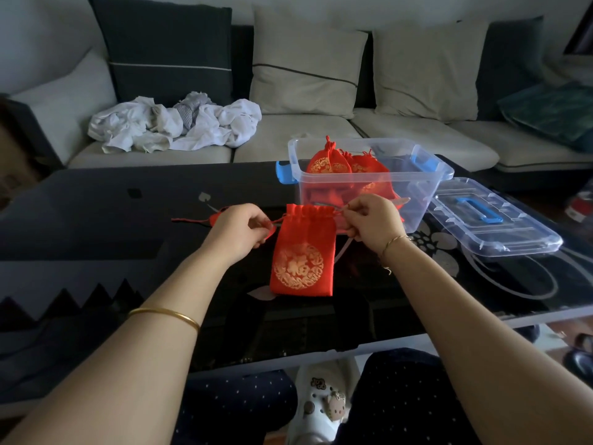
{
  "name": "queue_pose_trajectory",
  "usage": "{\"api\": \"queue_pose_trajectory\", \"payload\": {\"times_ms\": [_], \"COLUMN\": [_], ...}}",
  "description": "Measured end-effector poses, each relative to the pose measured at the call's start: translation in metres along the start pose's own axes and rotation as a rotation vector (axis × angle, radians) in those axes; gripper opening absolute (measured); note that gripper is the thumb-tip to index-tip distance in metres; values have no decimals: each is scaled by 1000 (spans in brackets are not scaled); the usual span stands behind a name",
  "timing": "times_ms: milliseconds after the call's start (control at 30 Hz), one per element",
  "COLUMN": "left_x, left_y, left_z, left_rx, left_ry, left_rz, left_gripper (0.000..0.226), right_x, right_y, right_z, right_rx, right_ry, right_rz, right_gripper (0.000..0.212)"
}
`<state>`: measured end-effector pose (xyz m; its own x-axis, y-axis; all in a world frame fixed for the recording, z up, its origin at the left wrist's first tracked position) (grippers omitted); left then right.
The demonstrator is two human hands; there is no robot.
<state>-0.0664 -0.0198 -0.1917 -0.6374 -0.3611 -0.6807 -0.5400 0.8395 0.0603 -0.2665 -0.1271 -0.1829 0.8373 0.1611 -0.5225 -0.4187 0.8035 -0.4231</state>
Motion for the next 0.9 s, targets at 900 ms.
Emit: {"api": "queue_pose_trajectory", "payload": {"times_ms": [900], "left_x": [-38], "left_y": [-14], "left_z": [34], "left_rx": [-399], "left_ry": [458], "left_rz": [-189], "left_gripper": [36], "right_x": [18], "right_y": [31], "right_z": [-38], "right_rx": [811], "right_ry": [-976], "right_rz": [-261], "right_gripper": [33]}}
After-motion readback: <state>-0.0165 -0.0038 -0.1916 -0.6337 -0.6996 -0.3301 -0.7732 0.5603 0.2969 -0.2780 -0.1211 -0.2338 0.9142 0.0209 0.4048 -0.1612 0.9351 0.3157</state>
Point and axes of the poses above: each hand's wrist, its own y-axis away from the middle knuckle, its own x-axis out of the palm, z = x × y, the point moved 8 cm from there along -y, towards the middle knuckle, and after that the axes turned 15 degrees about -x, right-handed, at the moved point
